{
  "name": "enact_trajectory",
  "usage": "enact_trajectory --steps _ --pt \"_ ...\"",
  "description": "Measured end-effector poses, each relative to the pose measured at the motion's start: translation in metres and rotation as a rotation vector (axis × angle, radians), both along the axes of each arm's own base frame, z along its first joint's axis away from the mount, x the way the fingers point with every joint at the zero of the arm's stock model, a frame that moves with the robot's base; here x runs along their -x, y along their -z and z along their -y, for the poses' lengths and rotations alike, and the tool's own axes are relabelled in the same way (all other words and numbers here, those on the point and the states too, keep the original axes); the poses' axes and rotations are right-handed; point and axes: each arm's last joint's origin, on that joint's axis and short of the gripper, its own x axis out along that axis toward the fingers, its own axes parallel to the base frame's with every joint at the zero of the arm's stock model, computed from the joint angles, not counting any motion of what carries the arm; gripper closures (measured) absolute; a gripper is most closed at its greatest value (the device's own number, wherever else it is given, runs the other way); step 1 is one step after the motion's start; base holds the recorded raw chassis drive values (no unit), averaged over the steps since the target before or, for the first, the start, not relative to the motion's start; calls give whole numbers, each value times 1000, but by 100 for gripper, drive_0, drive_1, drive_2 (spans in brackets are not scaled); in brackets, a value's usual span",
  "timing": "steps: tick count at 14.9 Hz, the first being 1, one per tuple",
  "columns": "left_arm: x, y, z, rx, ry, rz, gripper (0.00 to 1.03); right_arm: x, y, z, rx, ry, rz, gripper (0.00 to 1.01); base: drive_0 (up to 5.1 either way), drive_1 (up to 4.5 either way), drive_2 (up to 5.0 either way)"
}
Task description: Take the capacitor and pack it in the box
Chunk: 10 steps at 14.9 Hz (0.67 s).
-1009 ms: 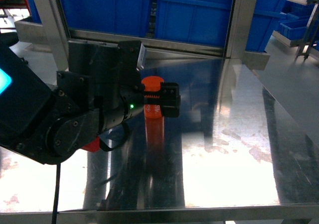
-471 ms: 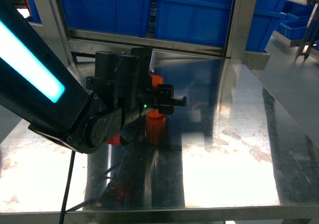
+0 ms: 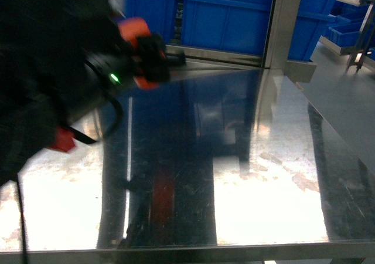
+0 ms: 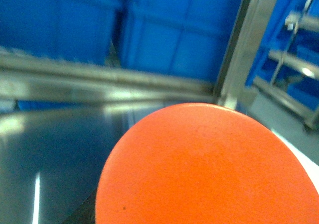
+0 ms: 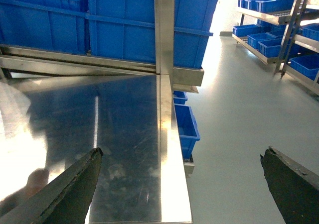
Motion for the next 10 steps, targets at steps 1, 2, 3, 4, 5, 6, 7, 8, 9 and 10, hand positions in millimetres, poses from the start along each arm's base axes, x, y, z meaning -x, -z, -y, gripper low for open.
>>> enact_trajectory --steps 1,2,3,4,5,6,7,8,9,10 --pt "26 -35 -23 28 -31 135 60 0 0 0 0 0 0 3 0 0 0" --pt "51 -52 -40 30 -51 208 60 0 0 0 0 0 0 3 0 0 0" --pt "79 -58 -53 22 -46 193 60 0 0 0 0 0 0 3 0 0 0" --pt "104 -58 -59 12 -20 160 60 0 0 0 0 0 0 3 0 0 0" --pt "119 -64 -62 14 -15 179 60 0 0 0 0 0 0 3 0 0 0" --pt "124 -78 -63 30 -8 247 60 0 0 0 0 0 0 3 0 0 0" --pt "123 -84 -61 -5 -87 159 60 0 0 0 0 0 0 3 0 0 0" --pt "131 -77 -69 -60 -199 65 60 0 0 0 0 0 0 3 0 0 0" --pt "145 -60 -81 -109 -266 -21 60 0 0 0 0 0 0 3 0 0 0" --pt "157 -49 -90 -127 -291 -42 60 0 0 0 0 0 0 3 0 0 0"
